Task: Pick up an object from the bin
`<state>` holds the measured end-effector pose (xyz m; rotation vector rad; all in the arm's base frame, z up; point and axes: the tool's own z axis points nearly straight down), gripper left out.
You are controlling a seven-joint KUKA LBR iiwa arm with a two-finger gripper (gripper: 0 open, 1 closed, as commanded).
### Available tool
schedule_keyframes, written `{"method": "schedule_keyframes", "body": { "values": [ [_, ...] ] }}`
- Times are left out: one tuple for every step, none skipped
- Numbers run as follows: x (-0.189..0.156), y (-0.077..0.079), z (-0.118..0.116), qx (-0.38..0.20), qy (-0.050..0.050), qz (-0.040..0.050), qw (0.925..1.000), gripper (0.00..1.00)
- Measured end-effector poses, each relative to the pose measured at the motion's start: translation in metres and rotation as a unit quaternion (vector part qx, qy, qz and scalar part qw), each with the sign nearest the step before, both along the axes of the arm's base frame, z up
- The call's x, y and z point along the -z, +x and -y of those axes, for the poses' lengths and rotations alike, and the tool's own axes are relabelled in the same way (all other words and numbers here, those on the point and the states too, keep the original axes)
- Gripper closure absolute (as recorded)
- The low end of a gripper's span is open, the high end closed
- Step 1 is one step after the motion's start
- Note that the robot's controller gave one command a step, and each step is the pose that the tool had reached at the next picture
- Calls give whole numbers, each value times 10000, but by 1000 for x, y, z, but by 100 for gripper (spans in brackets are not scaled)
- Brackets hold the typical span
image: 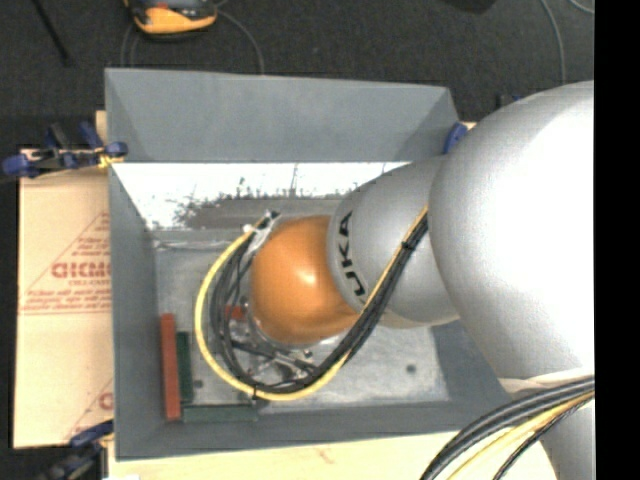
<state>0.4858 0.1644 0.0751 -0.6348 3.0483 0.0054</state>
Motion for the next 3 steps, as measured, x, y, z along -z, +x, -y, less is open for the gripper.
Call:
{"method": "schedule_keyframes", "body": {
  "values": [
    [-24,-2,19,-22,-28,-90,10000,0],
    [-24,-4,24,1375,-7,-88,9905,0],
    [-46,-6,40,558,-36,-120,9984,0]
  ]
}}
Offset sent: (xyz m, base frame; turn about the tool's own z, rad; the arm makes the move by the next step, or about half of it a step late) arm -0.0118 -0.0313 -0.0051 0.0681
